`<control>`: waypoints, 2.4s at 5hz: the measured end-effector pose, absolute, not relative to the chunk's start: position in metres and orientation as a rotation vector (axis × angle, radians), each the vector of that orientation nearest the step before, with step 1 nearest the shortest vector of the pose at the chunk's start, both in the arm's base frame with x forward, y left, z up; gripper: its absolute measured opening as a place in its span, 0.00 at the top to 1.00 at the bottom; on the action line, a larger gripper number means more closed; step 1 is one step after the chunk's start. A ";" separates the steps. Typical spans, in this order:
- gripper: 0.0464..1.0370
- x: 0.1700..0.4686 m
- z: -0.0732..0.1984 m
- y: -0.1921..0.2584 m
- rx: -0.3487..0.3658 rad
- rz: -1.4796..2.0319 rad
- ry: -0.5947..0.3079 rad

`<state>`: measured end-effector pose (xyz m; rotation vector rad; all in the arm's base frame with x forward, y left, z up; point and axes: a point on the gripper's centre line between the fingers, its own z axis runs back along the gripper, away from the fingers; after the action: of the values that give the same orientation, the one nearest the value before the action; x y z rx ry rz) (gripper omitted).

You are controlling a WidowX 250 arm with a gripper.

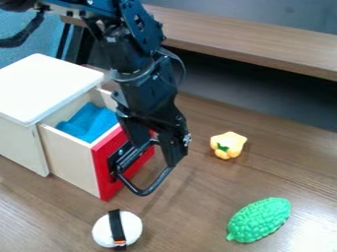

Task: Closing the drawer

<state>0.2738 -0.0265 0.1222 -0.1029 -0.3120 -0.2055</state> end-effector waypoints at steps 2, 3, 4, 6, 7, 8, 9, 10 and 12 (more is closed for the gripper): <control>0.04 0.275 0.102 -0.034 -0.122 -0.191 -0.219; 0.04 0.281 0.095 -0.041 -0.124 -0.188 -0.195; 0.04 0.290 0.092 -0.041 -0.122 -0.161 -0.184; 0.04 0.299 0.088 -0.021 -0.116 -0.073 -0.151; 0.04 0.302 0.086 -0.007 -0.081 0.003 -0.128; 0.04 0.302 0.081 0.007 -0.031 0.082 -0.102; 0.04 0.303 0.078 0.018 0.036 0.150 -0.105; 0.04 0.304 0.078 0.027 0.054 0.166 -0.091; 0.04 0.300 0.078 0.047 0.098 0.196 -0.079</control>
<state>0.2999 0.0469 0.0778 0.0983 -0.0791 0.1959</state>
